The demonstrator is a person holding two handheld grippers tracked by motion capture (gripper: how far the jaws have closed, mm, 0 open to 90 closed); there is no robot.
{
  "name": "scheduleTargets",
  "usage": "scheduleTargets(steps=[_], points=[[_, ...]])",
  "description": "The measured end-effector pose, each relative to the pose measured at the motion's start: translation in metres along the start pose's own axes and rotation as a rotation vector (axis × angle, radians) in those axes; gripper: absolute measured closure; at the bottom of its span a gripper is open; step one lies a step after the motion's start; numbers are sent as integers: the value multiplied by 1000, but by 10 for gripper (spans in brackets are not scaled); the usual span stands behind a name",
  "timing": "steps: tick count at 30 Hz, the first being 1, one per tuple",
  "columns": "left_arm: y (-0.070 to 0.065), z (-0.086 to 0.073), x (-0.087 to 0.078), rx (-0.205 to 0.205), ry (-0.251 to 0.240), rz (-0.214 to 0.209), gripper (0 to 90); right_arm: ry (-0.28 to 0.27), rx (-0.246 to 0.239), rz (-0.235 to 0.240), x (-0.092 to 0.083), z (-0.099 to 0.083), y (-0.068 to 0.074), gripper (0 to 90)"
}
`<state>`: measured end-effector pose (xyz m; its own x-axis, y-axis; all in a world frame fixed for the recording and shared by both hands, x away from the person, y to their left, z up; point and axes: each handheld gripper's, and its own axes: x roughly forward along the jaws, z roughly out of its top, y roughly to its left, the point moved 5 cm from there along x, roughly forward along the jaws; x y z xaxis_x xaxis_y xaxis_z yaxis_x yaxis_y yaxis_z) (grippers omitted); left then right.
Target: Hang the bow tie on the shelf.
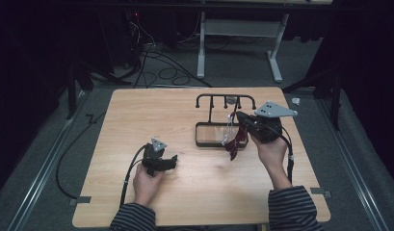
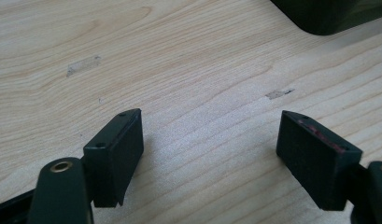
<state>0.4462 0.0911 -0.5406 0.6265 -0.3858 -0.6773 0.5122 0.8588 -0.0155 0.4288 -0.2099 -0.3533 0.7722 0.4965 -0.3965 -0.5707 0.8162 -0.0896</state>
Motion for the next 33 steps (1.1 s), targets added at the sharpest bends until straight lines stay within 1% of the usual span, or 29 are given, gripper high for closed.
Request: scheduleTargets(steps=[7,10,21,30,31,33], points=[[0,0,0,0,0,0,235,7,-9,6,6,4,2,900],[0,0,0,0,0,0,235,12,-5,8,10,5,2,900],[0,0,0,0,0,0,235,17,-9,9,18,12,1,900],[0,0,0,0,0,0,235,17,3,8,25,15,-3,900],[0,0,0,0,0,0,236,17,10,9,26,15,-3,900],[0,0,0,0,0,0,235,19,6,9,27,16,-3,900]])
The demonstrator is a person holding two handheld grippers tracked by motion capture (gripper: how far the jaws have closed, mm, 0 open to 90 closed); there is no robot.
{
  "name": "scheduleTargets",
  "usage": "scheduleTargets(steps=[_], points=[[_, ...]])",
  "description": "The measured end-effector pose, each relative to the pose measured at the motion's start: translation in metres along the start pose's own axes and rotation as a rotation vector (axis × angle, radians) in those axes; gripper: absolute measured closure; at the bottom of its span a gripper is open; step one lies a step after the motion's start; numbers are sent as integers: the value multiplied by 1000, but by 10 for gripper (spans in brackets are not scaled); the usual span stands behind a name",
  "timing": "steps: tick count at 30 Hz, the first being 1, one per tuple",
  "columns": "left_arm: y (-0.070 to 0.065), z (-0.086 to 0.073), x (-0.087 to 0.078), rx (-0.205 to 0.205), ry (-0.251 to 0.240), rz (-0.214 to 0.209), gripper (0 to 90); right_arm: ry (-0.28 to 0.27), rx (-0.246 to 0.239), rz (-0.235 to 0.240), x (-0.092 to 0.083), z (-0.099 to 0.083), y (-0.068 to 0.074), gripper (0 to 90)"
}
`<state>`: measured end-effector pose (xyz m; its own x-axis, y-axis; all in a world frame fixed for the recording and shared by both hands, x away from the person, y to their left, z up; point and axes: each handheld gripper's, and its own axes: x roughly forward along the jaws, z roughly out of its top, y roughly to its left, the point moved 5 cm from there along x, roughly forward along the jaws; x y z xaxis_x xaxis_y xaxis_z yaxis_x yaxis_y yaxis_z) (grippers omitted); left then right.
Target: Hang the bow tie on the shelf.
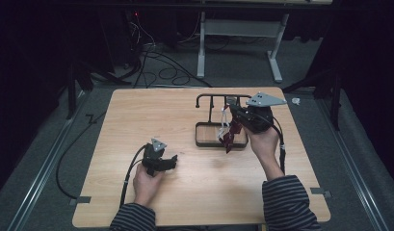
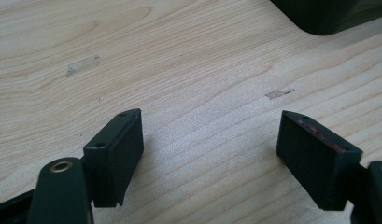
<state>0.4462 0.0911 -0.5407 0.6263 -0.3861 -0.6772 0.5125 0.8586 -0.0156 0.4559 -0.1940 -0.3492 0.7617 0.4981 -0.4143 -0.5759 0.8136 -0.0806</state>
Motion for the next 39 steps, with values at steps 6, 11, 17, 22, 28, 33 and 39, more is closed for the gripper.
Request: scheduleTargets(steps=[6,11,17,22,28,33,39], points=[[0,0,0,0,0,0,235,4,-2,3,5,4,1,900],[0,0,0,0,0,0,235,15,-1,1,10,6,0,900],[0,0,0,0,0,0,236,27,22,-10,16,9,-7,900],[0,0,0,0,0,-1,235,33,36,-18,21,9,-13,900],[0,0,0,0,0,-1,235,49,53,-28,28,10,-19,900],[0,0,0,0,0,-1,235,60,61,-35,34,9,-23,900],[0,0,0,0,0,-1,235,65,85,-47,39,8,-29,900]])
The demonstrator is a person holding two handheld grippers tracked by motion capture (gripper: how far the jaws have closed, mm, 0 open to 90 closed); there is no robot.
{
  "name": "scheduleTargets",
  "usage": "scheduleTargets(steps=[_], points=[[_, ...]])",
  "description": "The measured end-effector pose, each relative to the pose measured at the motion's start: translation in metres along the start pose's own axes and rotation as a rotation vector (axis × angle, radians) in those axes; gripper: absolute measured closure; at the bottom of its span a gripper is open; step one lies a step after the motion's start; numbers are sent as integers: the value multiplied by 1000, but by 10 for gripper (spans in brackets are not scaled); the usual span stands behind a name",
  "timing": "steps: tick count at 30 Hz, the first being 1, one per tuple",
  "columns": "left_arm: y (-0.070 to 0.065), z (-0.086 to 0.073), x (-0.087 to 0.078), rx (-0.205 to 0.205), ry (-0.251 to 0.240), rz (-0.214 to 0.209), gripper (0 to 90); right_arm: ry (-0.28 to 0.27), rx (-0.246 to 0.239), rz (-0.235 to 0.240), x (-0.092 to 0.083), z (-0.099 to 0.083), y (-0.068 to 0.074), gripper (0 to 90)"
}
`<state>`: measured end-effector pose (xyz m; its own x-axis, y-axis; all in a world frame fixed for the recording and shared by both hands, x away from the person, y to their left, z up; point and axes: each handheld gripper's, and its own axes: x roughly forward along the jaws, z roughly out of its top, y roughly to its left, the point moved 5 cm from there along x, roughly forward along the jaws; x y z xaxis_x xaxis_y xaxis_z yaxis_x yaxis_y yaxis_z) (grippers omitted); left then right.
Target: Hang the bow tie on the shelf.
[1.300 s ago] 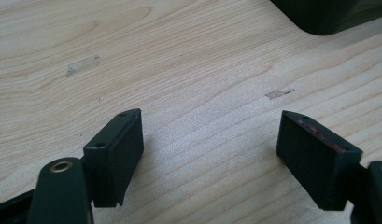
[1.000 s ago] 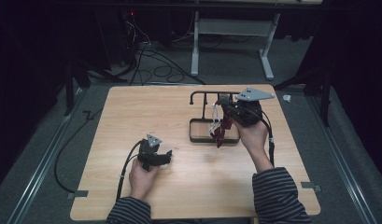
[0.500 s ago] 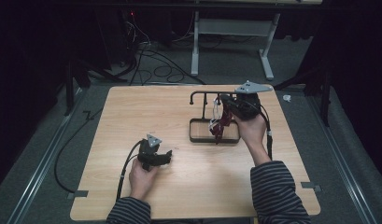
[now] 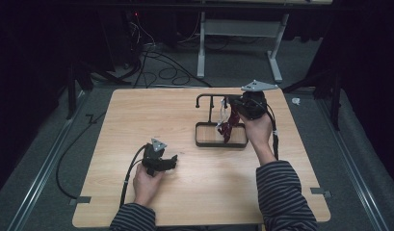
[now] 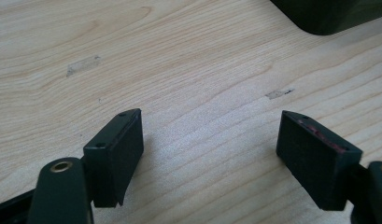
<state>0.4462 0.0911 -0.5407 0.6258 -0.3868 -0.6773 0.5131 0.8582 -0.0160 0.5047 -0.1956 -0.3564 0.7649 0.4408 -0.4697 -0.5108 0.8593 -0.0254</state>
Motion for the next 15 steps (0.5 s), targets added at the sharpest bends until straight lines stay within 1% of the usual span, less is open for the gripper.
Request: scheduleTargets(steps=[3,7,9,15], points=[[0,0,0,0,0,0,235,0,-1,-4,2,0,-2,900],[0,0,0,0,0,0,235,18,17,-17,6,-2,-6,900],[0,0,0,0,0,0,235,22,20,-16,8,-3,-8,900],[0,0,0,-1,-1,0,235,39,22,-18,12,-5,-8,900]])
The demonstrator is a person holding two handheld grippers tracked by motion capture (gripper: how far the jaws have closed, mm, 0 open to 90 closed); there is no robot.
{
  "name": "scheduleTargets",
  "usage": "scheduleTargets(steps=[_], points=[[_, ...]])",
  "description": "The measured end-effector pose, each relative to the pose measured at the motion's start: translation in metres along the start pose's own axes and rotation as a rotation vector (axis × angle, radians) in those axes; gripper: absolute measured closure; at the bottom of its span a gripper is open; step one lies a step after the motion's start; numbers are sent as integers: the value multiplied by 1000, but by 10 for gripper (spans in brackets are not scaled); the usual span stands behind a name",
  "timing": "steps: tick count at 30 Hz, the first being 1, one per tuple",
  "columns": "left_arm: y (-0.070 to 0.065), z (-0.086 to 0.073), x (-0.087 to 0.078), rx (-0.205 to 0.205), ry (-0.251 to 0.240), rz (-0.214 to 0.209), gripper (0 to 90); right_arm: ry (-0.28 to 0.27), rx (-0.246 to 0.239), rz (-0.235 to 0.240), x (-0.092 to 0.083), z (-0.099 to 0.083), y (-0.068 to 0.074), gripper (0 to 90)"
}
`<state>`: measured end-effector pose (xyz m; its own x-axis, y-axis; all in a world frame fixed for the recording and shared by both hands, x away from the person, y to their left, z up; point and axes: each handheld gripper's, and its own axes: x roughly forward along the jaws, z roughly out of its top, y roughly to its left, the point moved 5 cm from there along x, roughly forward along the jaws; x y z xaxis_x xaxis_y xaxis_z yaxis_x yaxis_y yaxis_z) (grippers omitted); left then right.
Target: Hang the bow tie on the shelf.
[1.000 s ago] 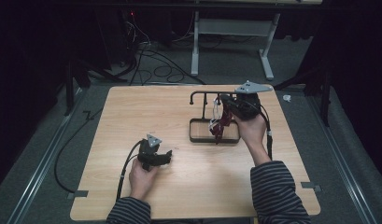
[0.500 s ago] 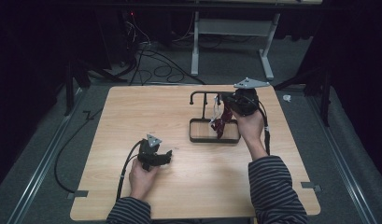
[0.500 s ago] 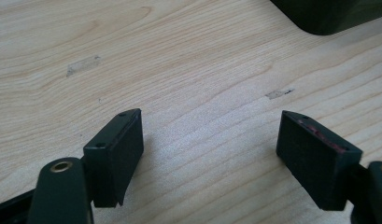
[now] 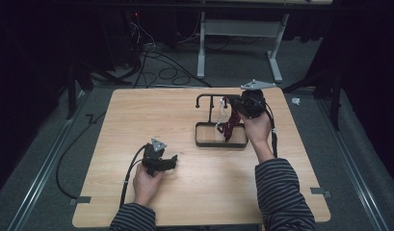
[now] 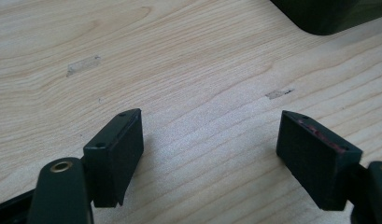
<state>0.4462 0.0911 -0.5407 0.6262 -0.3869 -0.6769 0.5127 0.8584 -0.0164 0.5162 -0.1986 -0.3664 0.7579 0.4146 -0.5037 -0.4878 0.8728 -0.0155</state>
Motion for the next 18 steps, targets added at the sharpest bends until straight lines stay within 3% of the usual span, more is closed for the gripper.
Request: scheduleTargets(steps=[18], points=[[0,0,0,1,0,0,235,-25,4,18,-13,2,1,804]])
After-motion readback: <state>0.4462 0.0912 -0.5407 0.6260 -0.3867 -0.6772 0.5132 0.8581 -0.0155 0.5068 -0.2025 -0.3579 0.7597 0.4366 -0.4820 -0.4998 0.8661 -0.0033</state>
